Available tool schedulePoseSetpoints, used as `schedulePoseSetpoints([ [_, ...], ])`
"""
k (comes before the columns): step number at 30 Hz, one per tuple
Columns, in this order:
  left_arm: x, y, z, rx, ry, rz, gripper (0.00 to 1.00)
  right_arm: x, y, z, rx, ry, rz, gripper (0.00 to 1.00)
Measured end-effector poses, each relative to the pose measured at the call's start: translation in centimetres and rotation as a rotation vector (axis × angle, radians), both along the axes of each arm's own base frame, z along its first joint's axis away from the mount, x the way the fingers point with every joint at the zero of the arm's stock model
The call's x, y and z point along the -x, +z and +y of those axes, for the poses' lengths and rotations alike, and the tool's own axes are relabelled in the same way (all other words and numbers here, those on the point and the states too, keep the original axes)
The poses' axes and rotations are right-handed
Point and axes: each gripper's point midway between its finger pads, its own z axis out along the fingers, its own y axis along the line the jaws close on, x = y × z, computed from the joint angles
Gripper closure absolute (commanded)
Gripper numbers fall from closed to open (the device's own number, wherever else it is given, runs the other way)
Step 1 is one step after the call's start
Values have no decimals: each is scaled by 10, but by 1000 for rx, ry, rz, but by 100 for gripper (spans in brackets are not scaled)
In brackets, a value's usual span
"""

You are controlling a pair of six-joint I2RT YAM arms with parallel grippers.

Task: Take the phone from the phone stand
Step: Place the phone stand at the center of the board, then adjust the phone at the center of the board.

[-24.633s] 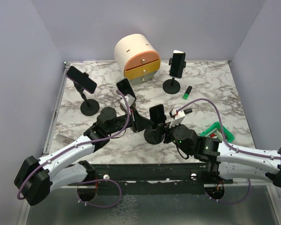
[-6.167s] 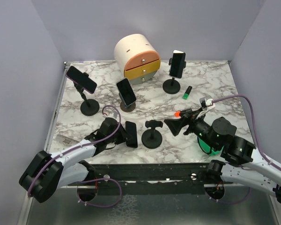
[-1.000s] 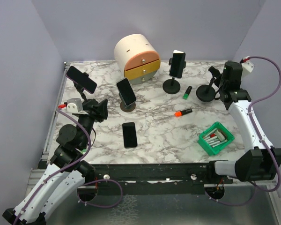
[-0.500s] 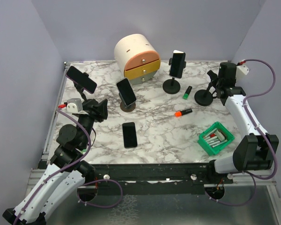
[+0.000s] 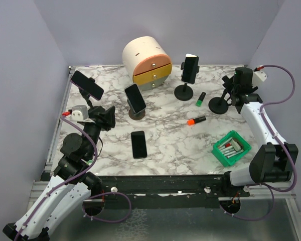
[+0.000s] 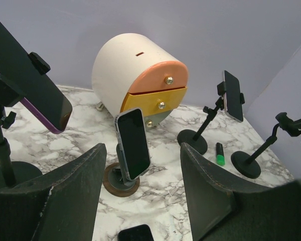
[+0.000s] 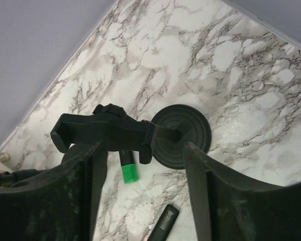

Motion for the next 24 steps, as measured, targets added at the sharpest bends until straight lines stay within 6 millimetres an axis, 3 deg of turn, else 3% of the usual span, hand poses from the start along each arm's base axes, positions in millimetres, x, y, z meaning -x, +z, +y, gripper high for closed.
schedulePoseSetpoints([
  [4, 0, 0, 0, 0, 0, 0, 38, 2, 6, 0, 1, 2, -10, 21],
  [6, 0, 0, 0, 0, 0, 0, 32, 6, 15, 1, 4, 8, -27, 20],
  [9, 0, 0, 0, 0, -1, -1, 22, 13, 45, 6, 6, 49, -82, 20],
  [12, -2, -2, -3, -6, -8, 7, 16, 22, 82, 27, 22, 146, -172, 20],
  [15, -6, -9, -11, -26, -33, 30, 15, 34, 113, 78, 23, 346, -256, 23],
  [18, -12, -21, -21, -55, -63, 67, 15, 51, 124, 142, 17, 597, -303, 27],
  [21, -16, -32, -28, -81, -87, 103, 16, 82, 99, 205, -6, 847, -279, 31],
  [24, -17, -38, -31, -94, -98, 122, 17, 125, 43, 265, -26, 1064, -174, 33],
])
